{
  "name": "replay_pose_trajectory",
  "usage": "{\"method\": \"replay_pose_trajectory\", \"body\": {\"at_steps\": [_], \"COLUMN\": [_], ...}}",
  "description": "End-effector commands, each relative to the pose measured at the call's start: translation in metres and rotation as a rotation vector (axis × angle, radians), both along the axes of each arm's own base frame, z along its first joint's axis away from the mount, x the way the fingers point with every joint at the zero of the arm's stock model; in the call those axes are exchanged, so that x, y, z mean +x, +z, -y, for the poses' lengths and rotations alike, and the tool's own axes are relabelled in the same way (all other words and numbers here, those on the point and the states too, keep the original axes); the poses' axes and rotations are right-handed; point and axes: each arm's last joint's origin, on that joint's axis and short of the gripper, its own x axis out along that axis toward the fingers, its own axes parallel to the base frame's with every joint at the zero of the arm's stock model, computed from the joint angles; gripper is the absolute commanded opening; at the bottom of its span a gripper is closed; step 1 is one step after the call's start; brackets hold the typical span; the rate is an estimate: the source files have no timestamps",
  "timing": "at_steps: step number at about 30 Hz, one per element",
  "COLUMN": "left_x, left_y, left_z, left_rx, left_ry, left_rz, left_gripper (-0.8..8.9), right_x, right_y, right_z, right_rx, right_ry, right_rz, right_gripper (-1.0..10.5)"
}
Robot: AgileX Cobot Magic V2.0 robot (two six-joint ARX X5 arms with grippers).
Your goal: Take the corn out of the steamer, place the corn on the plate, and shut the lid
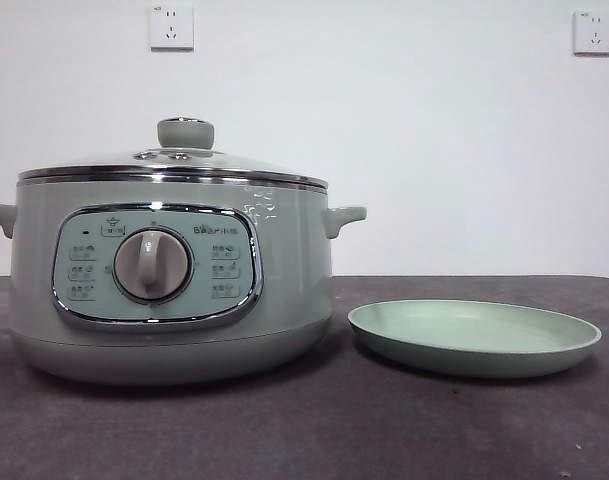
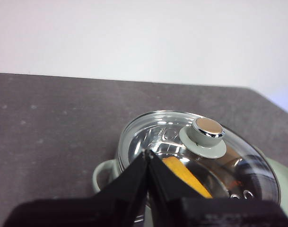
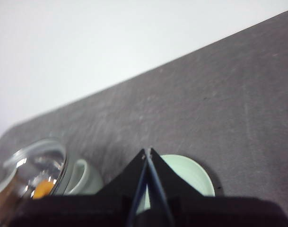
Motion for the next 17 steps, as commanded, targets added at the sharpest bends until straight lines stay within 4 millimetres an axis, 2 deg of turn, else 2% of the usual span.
{"method": "replay_pose_trajectory", "body": {"at_steps": [1,9,11,14,15,17], "left_x": [0.006,0.028,0.034,0.043,0.045,0.05], "left_y": [0.016,0.045,0.047,0.046,0.044,0.043], "left_z": [0.001,0.004,0.006,0.007,0.007,0.008], "left_rx": [0.082,0.1,0.093,0.079,0.073,0.064], "left_ry": [-0.029,-0.139,-0.166,-0.175,-0.175,-0.19], "left_rz": [-0.011,-0.142,-0.163,-0.19,-0.202,-0.218], "left_gripper": [-0.04,0.12,1.13,3.46,3.88,3.86], "right_x": [0.008,0.032,0.036,0.041,0.042,0.043], "right_y": [0.016,0.038,0.039,0.037,0.037,0.036], "right_z": [-0.001,-0.009,-0.009,-0.009,-0.009,-0.009], "right_rx": [-0.09,-0.059,-0.056,-0.053,-0.05,-0.048], "right_ry": [0.089,0.405,0.421,0.416,0.416,0.416], "right_rz": [-0.015,-0.104,-0.114,-0.133,-0.139,-0.146], "right_gripper": [0.0,0.0,0.3,2.1,2.6,2.9]}}
